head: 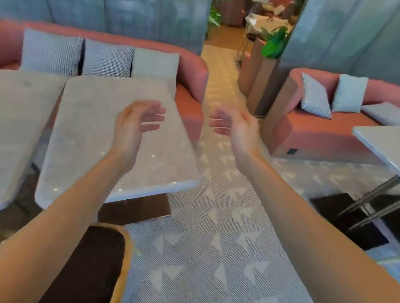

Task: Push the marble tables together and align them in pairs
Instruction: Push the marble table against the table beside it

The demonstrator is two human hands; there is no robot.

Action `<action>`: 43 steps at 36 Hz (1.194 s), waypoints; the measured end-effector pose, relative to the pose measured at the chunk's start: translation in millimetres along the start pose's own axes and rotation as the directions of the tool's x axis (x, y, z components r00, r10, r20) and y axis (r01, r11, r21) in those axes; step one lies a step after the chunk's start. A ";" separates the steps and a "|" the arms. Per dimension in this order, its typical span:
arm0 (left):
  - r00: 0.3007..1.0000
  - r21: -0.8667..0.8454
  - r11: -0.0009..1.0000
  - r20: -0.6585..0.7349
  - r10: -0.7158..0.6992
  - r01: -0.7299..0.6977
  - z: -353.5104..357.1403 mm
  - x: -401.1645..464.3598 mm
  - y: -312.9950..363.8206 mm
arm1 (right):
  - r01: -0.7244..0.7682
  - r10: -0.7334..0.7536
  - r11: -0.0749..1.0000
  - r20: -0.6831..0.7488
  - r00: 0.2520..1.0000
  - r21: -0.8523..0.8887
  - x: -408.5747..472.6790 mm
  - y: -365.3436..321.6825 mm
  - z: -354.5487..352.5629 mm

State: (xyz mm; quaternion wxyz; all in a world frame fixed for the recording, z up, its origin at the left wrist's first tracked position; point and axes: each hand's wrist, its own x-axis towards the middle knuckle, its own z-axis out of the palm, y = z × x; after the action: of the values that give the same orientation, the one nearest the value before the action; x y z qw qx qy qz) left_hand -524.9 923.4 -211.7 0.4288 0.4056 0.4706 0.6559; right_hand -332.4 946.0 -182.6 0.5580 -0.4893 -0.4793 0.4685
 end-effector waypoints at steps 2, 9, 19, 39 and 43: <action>0.999 -0.014 0.999 -0.032 -0.029 0.029 30.2 29.2 -22.2 | -0.037 0.037 0.999 0.014 0.999 -0.024 43.8 11.3 -16.1; 0.979 0.027 0.993 -0.176 -0.106 0.113 71.3 104.0 -56.7 | -0.134 0.146 0.987 0.152 0.977 -0.088 153.2 37.7 -21.4; 0.905 0.111 0.991 -0.424 -0.026 0.080 51.1 254.2 -121.8 | -0.045 0.180 0.963 0.512 0.840 -0.265 324.7 117.7 68.4; 0.343 0.089 0.669 -0.903 -0.258 0.738 86.3 226.9 -343.5 | 0.716 0.422 0.650 0.904 -0.062 -0.254 424.3 308.7 137.1; 0.287 0.192 0.447 -0.945 -0.155 0.873 135.2 209.9 -388.6 | 0.799 0.417 0.600 0.836 -0.357 0.042 419.8 346.4 113.4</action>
State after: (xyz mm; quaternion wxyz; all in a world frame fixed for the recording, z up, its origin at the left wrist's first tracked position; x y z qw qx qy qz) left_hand -391.8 1231.5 -528.9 0.1648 -0.0323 0.9321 0.3210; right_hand -421.1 1401.9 -488.3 -0.2270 0.0619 -0.9334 0.2708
